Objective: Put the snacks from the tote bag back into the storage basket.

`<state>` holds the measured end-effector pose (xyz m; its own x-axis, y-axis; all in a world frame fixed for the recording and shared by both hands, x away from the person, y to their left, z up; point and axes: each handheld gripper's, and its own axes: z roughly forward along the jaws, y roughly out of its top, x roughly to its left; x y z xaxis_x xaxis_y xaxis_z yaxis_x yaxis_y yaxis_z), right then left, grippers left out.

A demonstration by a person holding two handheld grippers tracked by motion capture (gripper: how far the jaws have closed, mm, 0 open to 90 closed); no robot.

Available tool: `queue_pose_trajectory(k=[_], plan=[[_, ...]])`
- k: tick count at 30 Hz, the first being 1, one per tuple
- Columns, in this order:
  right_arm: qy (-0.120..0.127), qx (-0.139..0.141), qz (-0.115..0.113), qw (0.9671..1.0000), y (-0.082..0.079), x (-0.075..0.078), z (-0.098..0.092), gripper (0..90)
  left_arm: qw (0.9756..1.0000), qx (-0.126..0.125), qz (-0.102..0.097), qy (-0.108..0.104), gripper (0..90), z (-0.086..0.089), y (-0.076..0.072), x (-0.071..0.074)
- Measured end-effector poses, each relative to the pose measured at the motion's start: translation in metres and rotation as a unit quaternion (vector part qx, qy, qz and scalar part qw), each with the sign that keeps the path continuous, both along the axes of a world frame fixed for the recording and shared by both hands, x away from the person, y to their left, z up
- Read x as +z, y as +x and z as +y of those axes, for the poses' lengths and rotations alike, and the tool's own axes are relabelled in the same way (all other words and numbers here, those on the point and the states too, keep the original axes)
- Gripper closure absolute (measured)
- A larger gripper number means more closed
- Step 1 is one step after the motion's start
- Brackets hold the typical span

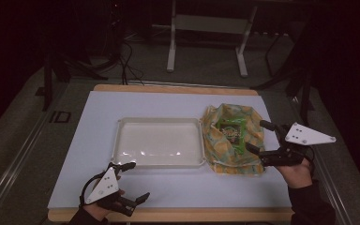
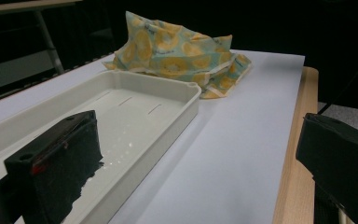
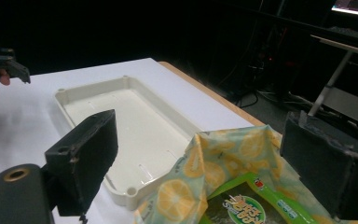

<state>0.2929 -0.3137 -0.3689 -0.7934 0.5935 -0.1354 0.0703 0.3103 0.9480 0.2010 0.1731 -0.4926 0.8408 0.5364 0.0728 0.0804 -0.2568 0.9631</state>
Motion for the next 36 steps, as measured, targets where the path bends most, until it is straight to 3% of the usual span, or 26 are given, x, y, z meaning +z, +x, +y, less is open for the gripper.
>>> queue_pose_trajectory(k=[18, 25, 36], plan=[[-0.002, -0.032, 0.007, 0.9995, 0.024, -0.002, -0.009, 13.4, 1.0000, -0.003, 0.005, 0.006, 0.3, -0.002, 0.001, -0.001], [-0.006, -0.050, 0.020, 0.9986, 0.036, -0.007, -0.011, 13.4, 0.9999, -0.003, 0.007, 0.007, 0.3, -0.002, 0.001, -0.001], [-0.014, -0.073, 0.067, 0.9950, 0.058, -0.026, -0.013, 14.3, 0.9999, -0.003, 0.006, 0.010, 0.3, -0.003, 0.002, -0.002]])
